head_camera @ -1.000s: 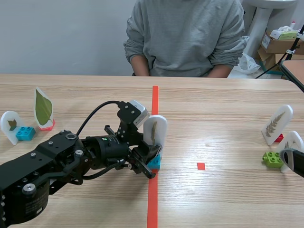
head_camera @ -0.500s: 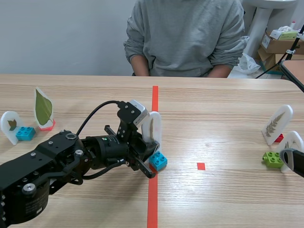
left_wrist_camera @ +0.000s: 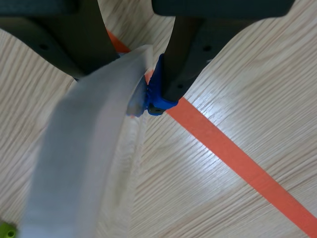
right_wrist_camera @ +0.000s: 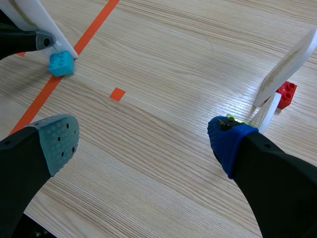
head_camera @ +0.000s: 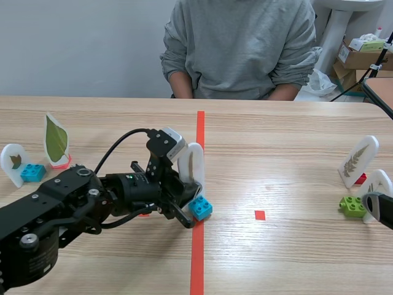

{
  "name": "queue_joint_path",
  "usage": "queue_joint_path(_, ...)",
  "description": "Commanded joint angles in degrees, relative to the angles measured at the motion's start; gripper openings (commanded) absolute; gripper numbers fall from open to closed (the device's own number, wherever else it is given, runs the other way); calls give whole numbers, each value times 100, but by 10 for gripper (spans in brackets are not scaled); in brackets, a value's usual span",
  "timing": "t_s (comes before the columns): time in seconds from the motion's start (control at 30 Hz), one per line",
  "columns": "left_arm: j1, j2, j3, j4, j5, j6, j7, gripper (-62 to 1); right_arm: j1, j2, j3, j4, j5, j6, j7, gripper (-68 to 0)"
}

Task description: Do the leaf sorting experiment

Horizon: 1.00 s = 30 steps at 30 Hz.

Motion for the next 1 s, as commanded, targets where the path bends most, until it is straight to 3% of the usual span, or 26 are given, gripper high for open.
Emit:
queue_joint_path(0.0,98,-22,-166,492,-87,-120,-35,-524,55,61,15,15,83,7,105,-144)
queue_joint_path(0.23,734,-142,-743,1513,-103,-170,321,-524,70,61,15,15,83,7,105,-144)
queue_joint_path(0.43,1314,-157,-1585,2271,-103,-164,446,-524,70,61,15,15,83,7,103,-144)
queue_joint_path(0.77,1897,-175,-3215,2594,-170,-98,452,-524,70,61,15,15,81,4,105,-144)
queue_joint_path(0.97,1919,-422,-3869,2592,-361,472,426,-524,70,61,15,15,81,4,105,-144)
